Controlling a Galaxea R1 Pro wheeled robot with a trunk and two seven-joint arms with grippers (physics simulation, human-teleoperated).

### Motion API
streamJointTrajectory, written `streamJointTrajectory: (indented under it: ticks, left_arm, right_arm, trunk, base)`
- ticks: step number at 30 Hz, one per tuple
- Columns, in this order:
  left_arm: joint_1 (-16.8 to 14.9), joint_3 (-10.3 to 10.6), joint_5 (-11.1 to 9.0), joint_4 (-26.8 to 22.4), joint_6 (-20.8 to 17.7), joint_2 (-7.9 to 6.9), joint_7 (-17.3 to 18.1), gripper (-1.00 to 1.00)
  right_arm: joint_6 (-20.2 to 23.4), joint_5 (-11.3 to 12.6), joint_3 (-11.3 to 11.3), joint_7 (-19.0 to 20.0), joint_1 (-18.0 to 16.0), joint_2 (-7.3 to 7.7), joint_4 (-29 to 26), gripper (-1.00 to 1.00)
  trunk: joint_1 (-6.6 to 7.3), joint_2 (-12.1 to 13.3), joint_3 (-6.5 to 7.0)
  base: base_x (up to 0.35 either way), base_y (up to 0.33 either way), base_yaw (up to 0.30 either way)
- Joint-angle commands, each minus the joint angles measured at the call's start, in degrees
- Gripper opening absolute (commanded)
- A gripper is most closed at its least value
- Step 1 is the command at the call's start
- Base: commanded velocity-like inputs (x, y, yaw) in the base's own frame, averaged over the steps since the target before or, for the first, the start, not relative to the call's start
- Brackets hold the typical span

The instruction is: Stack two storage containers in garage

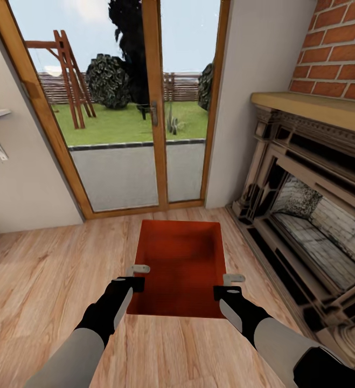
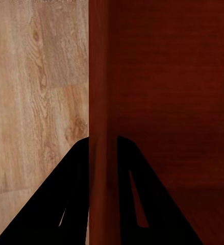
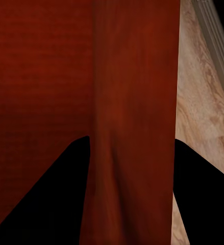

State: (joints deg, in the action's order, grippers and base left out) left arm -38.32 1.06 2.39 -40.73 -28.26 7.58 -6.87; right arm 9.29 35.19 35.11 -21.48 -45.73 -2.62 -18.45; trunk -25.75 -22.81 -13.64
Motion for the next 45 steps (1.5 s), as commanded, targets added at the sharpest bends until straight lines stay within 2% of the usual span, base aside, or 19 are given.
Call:
streamJointTrajectory:
  ticks: [1, 45]
  left_arm:
    - [0.0, -1.5, 1.9, -0.1, -0.6, -0.02, -1.7, -1.0]
    - [0.0, -1.6, 1.8, 0.0, -0.6, -0.02, -1.6, -1.0]
  right_arm:
    - [0.5, -1.7, -0.6, -0.8, -0.1, 0.07, -0.2, -1.0]
    - [0.5, -1.7, -0.5, -0.8, -0.1, 0.07, -0.2, -1.0]
  trunk:
    - [-0.03, -0.1, -0.01]
    - [-0.03, -0.1, 4.0]
  base:
    - [0.0, 0.0, 0.0]
    - [0.0, 0.0, 0.0]
